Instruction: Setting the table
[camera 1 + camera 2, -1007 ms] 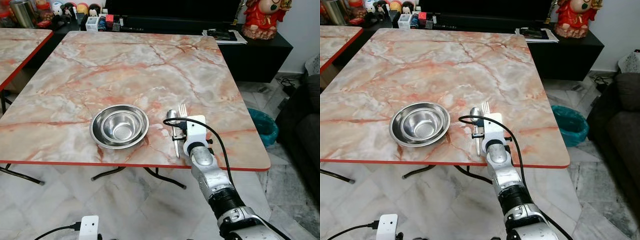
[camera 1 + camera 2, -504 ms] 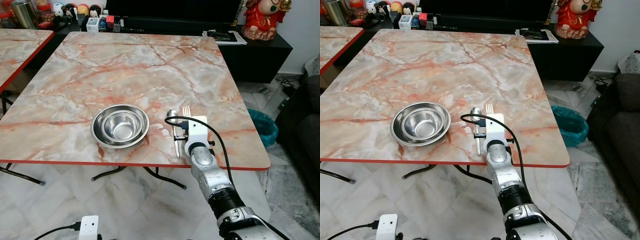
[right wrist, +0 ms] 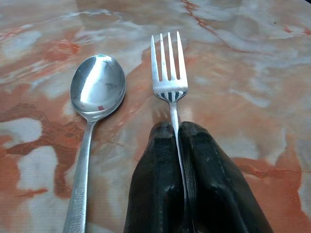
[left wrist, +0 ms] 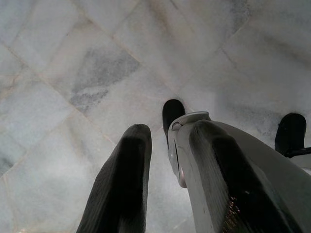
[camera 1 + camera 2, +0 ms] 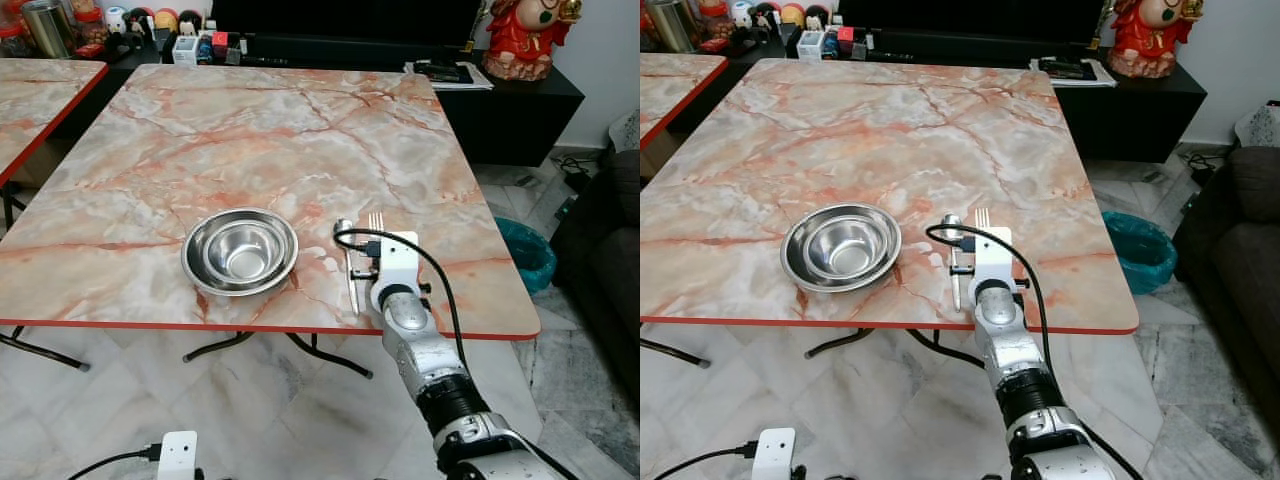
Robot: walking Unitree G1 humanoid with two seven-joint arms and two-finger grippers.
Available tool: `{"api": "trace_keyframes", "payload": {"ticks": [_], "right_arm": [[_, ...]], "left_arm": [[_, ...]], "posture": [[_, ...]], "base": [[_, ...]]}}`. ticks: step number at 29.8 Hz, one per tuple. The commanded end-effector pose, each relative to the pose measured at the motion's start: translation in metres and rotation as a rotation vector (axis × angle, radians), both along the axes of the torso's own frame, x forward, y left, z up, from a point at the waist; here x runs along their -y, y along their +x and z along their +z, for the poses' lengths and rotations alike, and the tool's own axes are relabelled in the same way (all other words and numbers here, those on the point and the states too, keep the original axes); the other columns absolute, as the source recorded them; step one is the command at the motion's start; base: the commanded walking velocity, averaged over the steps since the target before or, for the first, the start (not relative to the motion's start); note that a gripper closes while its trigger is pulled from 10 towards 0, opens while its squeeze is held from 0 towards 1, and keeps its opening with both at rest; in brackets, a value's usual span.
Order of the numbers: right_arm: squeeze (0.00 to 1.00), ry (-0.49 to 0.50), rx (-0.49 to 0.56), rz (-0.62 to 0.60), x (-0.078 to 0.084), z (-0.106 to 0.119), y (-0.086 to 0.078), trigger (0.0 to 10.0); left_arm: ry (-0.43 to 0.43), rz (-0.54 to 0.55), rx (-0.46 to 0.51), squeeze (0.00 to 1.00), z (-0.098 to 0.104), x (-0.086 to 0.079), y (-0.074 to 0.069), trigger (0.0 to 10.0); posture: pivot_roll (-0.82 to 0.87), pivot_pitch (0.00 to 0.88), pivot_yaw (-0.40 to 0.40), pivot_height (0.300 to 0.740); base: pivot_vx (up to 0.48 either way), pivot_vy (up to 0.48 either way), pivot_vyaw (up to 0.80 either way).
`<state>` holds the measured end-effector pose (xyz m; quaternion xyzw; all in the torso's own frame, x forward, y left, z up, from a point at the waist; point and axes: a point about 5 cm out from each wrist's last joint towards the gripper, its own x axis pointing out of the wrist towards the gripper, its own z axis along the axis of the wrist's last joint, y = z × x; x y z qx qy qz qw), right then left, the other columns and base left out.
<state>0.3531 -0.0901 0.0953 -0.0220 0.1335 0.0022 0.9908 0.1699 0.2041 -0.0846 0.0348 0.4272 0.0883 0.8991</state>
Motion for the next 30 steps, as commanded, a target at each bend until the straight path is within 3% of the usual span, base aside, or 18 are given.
{"api": "trace_keyframes", "payload": {"ticks": [1, 16, 17, 18, 19, 20, 27, 30], "right_arm": [[0.0, 0.013, -0.015, 0.0, -0.0016, 0.0005, 0.0013, 10.0], [0.0, 0.027, -0.03, 0.0, -0.0027, -0.002, 0.001, 10.0], [0.12, 0.028, -0.03, 0.0, -0.0026, -0.002, 0.001, 10.0], [0.12, 0.028, -0.029, -0.001, -0.0026, -0.0021, 0.0009, 10.0], [0.62, 0.029, -0.029, -0.001, -0.0024, -0.0019, 0.0011, 10.0], [0.75, 0.029, -0.029, -0.001, -0.0024, -0.0019, 0.0012, 10.0], [0.75, 0.026, -0.028, -0.004, -0.0021, -0.0015, 0.0017, 10.0], [0.7, 0.027, -0.028, -0.004, -0.0024, -0.0013, 0.0018, 10.0]], "left_arm": [[-0.006, 0.008, -0.071, 0.0, -0.0074, -0.0012, -0.0151, 10.0], [-0.005, 0.009, -0.074, 0.0, -0.0075, -0.002, -0.0155, 10.0], [-0.005, 0.009, -0.074, 0.0, -0.0075, -0.002, -0.0156, 10.0], [-0.005, 0.009, -0.074, 0.0, -0.0075, -0.002, -0.0156, 10.0], [-0.004, 0.009, -0.074, 0.0, -0.0074, -0.002, -0.0155, 10.0], [-0.004, 0.01, -0.073, 0.0, -0.0074, -0.0021, -0.0155, 10.0], [-0.001, 0.012, -0.071, 0.0, -0.0071, -0.0025, -0.0148, 10.0], [0.0, 0.012, -0.07, 0.0, -0.0069, -0.0028, -0.0147, 10.0]], "posture": [[0.09, 0.116, -0.045, 0.715], [0.1, 0.113, -0.045, 0.715], [0.1, 0.114, -0.045, 0.715], [0.1, 0.114, -0.045, 0.715], [0.1, 0.113, -0.045, 0.715], [0.1, 0.113, -0.046, 0.715], [0.1, 0.112, -0.046, 0.715], [0.1, 0.112, -0.046, 0.715]], "base": [[0.0, 0.0, 0.0], [0.0, 0.0, 0.0], [0.0, 0.0, 0.0], [0.0, 0.0, 0.0], [0.0, 0.0, 0.0], [0.0, 0.0, 0.0], [0.0, 0.0, 0.0], [0.0, 0.0, 0.0]]}}
